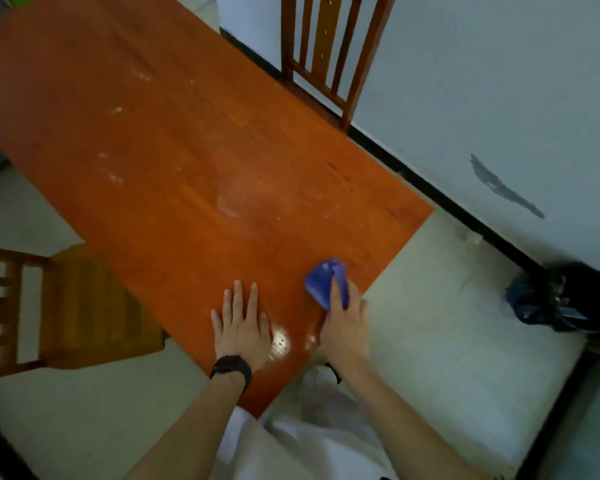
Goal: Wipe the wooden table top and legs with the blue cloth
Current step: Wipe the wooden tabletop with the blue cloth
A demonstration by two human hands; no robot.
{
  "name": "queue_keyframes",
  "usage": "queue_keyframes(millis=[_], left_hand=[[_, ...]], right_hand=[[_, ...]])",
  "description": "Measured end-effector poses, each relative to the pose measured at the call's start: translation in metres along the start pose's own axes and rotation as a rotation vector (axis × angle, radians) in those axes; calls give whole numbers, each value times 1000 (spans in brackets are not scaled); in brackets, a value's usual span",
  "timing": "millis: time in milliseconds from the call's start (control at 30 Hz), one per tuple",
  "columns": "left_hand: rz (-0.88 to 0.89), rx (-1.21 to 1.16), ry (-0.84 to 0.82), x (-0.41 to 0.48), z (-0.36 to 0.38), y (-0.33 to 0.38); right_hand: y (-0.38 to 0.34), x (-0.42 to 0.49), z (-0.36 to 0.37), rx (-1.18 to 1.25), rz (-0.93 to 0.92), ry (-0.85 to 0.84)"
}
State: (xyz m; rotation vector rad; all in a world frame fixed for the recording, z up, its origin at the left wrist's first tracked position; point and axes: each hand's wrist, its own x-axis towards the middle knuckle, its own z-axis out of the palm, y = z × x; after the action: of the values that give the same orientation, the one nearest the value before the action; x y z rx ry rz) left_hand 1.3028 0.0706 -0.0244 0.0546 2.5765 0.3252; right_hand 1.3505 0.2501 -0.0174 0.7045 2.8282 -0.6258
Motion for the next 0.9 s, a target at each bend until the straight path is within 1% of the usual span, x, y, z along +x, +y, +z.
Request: queue_keyframes(millis=[67, 133, 167, 200, 233, 267, 333, 400, 433, 467, 500, 567, 667, 733, 767, 833, 867, 900], left_hand=[[-70, -18, -29, -14, 10, 17], [-127, -18, -55, -19, 13, 22], [-141, 2, -69, -18, 12, 22], [-141, 39, -82, -17, 9, 20], [-131, 85, -94, -16, 7, 19], [-123, 121, -112, -16, 3, 19], [-130, 137, -143, -15, -1, 23], [-159, 102, -152, -16, -2, 29], [-174, 84, -150, -16, -1, 33], [-187, 72, -145, -17, 0, 36], [-199, 67, -137, -17, 1, 38], [-212, 59, -118, -16, 4, 39], [-221, 8, -87, -17, 6, 38], [-223, -34, -55, -18, 8, 37], [-225, -58, -37, -18, 10, 36], [-225, -100, 6, -19, 15, 36], [-226, -110, 26, -19, 17, 37], [-228, -114, 43, -18, 18, 38]], right_hand=[[-16, -20, 12, -26, -238, -112], [-12, -22, 15, -100, -472, -223], [0, -16, 15, -131, -545, -238], [14, -5, 8, -149, -574, -234], [30, 8, -2, -151, -538, -224], [46, 24, -15, -141, -440, -186], [82, 61, -44, -155, -172, -126], [110, 85, -71, -83, 112, -72], [117, 89, -81, -24, 206, -39], [117, 91, -87, 27, 239, 4], [110, 87, -88, 57, 213, 23], [85, 71, -84, 67, 57, -18], [45, 34, -53, -16, -361, -154], [37, 17, -32, -178, -574, -302], [39, 15, -24, -262, -632, -357], [46, 25, -31, -330, -661, -407], [56, 37, -41, -347, -637, -351], [68, 53, -51, -361, -573, -275]])
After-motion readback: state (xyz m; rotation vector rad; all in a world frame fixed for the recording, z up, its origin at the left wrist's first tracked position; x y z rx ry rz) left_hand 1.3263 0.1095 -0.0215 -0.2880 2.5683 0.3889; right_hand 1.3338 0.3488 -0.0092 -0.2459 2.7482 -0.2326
